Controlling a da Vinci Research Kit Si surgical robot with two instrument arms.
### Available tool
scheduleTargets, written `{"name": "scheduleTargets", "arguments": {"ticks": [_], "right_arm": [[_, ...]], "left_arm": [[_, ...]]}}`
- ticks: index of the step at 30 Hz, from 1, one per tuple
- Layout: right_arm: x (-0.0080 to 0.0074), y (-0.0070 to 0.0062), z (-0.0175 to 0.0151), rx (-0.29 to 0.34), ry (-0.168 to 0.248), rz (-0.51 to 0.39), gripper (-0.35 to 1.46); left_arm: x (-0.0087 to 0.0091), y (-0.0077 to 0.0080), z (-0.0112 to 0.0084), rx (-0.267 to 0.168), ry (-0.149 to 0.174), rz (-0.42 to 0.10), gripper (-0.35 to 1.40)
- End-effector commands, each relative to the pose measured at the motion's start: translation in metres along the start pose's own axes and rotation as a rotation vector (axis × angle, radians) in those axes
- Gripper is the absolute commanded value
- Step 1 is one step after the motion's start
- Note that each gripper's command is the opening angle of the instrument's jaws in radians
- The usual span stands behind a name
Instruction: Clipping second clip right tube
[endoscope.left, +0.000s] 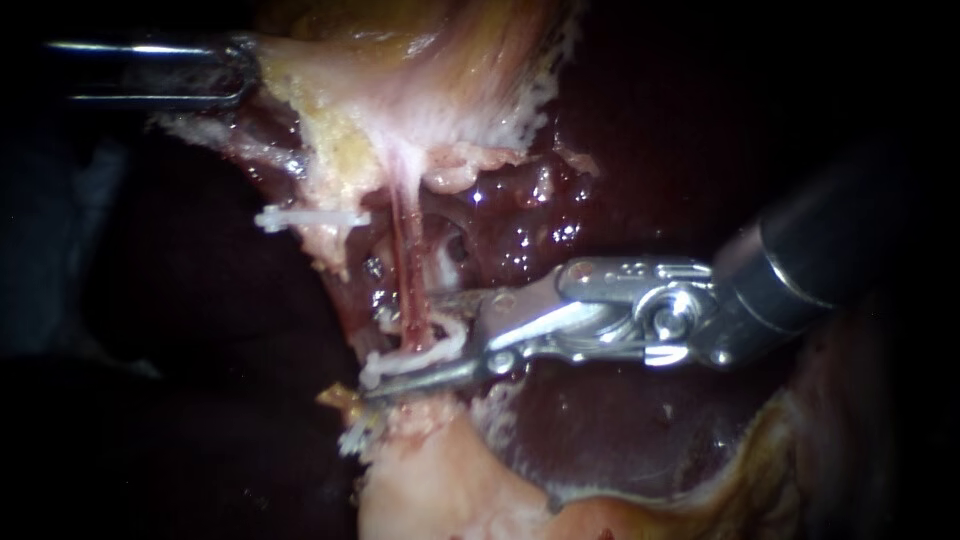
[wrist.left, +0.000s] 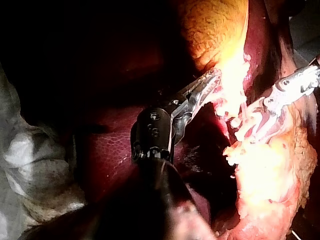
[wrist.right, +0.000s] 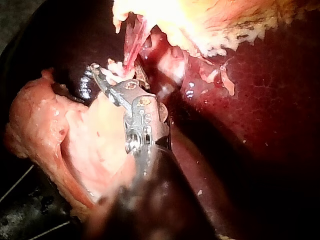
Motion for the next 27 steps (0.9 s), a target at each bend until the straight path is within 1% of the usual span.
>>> {"name": "scheduleTargets", "arguments": {"ticks": [1, 4, 7, 10, 11, 13, 17, 20, 22, 27], "right_arm": [[0.0001, 0.0000, 0.0001, 0.000, 0.005, 0.001, 0.45], [0.0001, 0.0000, 0.0002, 0.013, 0.014, 0.002, 0.45], [0.0004, -0.0004, 0.0001, 0.022, 0.046, 0.013, 0.45], [0.0006, -0.0013, 0.0000, 0.056, 0.061, 0.023, 0.46], [0.0007, -0.0017, 0.0000, 0.077, 0.069, 0.026, 0.46], [0.0009, -0.0025, 0.0001, 0.101, 0.080, 0.026, 0.45], [0.0017, -0.0040, 0.0002, 0.158, 0.100, 0.020, 0.43], [0.0023, -0.0049, 0.0003, 0.190, 0.099, 0.015, 0.40], [0.0024, -0.0053, 0.0003, 0.190, 0.100, 0.012, 0.39], [0.0024, -0.0054, 0.0004, 0.194, 0.101, 0.009, 0.36]], "left_arm": [[0.0000, 0.0000, 0.0000, -0.001, 0.002, 0.000, -0.35], [0.0000, -0.0001, 0.0000, -0.002, 0.002, 0.000, -0.35], [0.0000, -0.0002, 0.0000, -0.002, 0.002, 0.000, -0.35], [0.0000, -0.0002, 0.0000, -0.003, 0.002, 0.000, -0.35], [0.0000, -0.0002, 0.0000, -0.003, 0.002, 0.000, -0.35], [0.0000, -0.0002, 0.0000, -0.003, 0.002, 0.000, -0.35], [0.0000, -0.0002, 0.0000, -0.003, 0.002, 0.000, -0.35], [0.0000, -0.0002, -0.0001, -0.003, 0.002, 0.000, -0.35], [0.0000, -0.0002, -0.0001, -0.003, 0.002, 0.000, -0.35], [0.0000, -0.0002, -0.0001, -0.003, 0.002, 0.000, -0.35]]}}
